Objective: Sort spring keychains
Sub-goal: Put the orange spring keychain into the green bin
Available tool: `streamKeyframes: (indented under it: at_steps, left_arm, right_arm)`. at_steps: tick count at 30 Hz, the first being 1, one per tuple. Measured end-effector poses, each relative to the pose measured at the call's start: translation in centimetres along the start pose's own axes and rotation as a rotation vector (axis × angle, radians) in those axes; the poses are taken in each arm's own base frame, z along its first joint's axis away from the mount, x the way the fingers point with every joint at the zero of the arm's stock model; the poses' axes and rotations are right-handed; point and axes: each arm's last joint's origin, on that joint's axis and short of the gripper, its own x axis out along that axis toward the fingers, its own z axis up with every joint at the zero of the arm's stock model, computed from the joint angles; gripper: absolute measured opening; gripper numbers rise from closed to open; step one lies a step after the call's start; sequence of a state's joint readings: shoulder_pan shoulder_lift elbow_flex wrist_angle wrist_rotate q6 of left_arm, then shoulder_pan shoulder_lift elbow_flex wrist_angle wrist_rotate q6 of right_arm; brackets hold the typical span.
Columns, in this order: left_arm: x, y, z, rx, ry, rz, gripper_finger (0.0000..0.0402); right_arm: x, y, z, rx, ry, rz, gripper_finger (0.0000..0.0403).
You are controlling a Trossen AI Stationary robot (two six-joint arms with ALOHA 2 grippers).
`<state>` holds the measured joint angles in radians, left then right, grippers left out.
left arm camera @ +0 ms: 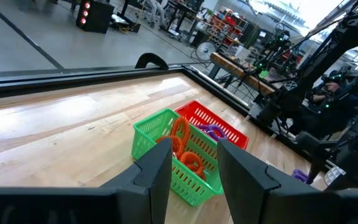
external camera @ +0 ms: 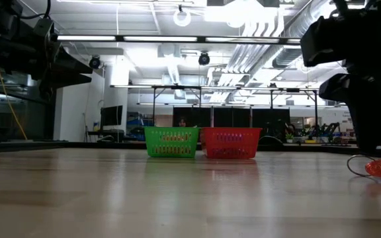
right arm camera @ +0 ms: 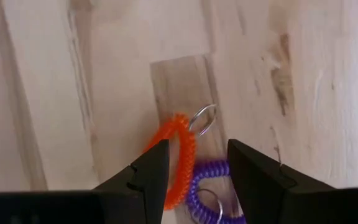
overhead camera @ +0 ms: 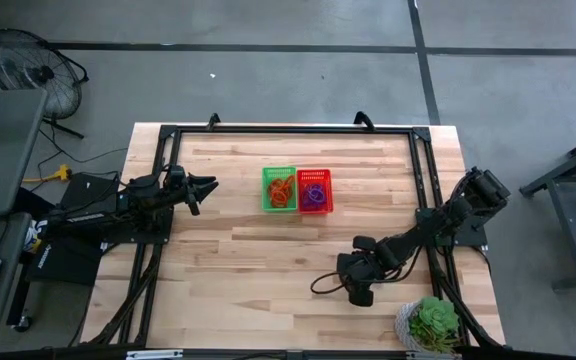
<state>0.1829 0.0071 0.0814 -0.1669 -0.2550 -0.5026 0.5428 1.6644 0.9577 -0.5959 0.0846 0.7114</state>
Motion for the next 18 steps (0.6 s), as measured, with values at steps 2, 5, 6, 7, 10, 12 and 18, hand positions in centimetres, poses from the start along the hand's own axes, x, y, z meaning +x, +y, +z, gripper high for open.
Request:
streamKeyframes:
  at_steps: [2, 5, 6, 7, 10, 12, 18]
  left_arm:
    - [0.0, 0.0, 0.0, 0.000, 0.000, 0.000, 0.0126]
    - [0.0, 0.0, 0.0, 0.000, 0.000, 0.000, 0.0126]
    - [0.0, 0.0, 0.0, 0.000, 0.000, 0.000, 0.0126]
    - [0.0, 0.0, 0.0, 0.000, 0.000, 0.000, 0.0126]
    - [0.0, 0.0, 0.0, 0.000, 0.000, 0.000, 0.0126]
    - [0.0, 0.0, 0.0, 0.000, 0.000, 0.000, 0.0126]
    - [0.0, 0.0, 0.0, 0.000, 0.000, 0.000, 0.0126]
  right_arm:
    - [0.1, 0.0, 0.0, -0.017, 0.014, 0.009, 0.0158]
    - [0.7, 0.2, -0.1, -0.037, 0.033, 0.020, 0.0158]
    - [1.0, 0.3, 0.0, -0.040, 0.033, 0.024, 0.0158]
    - [1.2, 0.3, 0.0, -0.040, 0.035, 0.022, 0.0158]
    - [1.6, 0.3, 0.0, -0.032, 0.040, 0.017, 0.0158]
    - [1.8, 0.4, 0.1, -0.029, 0.040, 0.017, 0.0156]
    - [1.9, 0.4, 0.1, -0.029, 0.039, 0.013, 0.0135]
